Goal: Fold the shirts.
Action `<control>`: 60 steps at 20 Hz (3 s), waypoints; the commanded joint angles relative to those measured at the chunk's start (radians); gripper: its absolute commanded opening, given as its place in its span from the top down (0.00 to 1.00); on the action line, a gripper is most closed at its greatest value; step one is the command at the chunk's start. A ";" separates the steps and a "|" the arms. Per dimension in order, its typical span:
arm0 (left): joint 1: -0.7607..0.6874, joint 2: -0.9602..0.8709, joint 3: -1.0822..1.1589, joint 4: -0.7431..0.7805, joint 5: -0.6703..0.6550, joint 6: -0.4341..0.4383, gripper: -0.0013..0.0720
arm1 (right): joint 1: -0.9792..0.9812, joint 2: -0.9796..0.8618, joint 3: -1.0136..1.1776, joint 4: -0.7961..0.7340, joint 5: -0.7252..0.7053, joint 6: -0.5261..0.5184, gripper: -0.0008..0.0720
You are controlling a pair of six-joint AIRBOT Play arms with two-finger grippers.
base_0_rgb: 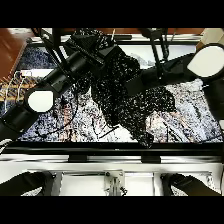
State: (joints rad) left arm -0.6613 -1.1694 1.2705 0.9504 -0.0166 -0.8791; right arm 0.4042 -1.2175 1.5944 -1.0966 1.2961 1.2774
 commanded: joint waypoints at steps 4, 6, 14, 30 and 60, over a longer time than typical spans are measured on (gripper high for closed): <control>0.049 -0.013 0.000 0.000 0.005 -0.015 0.02 | 0.122 -0.038 0.000 -0.132 -0.047 -0.025 0.91; 0.063 -0.013 0.000 0.000 0.005 -0.016 0.04 | 0.130 -0.038 0.000 -0.132 -0.043 -0.026 0.91; 0.072 -0.015 0.000 0.000 -0.111 -0.065 0.46 | 0.177 -0.036 0.000 -0.129 -0.072 -0.046 0.91; 0.155 0.030 0.001 0.000 -0.088 -0.104 0.91 | 0.177 0.074 0.000 -0.120 -0.054 -0.023 0.45; 0.208 0.121 0.038 0.014 -0.037 -0.108 0.14 | 0.293 0.050 -0.001 -0.203 -0.579 -0.111 0.91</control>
State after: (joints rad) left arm -0.4557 -1.0595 1.3079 0.9504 -0.0490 -0.9981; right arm 0.6960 -1.1725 1.5925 -1.2961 0.7860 1.1637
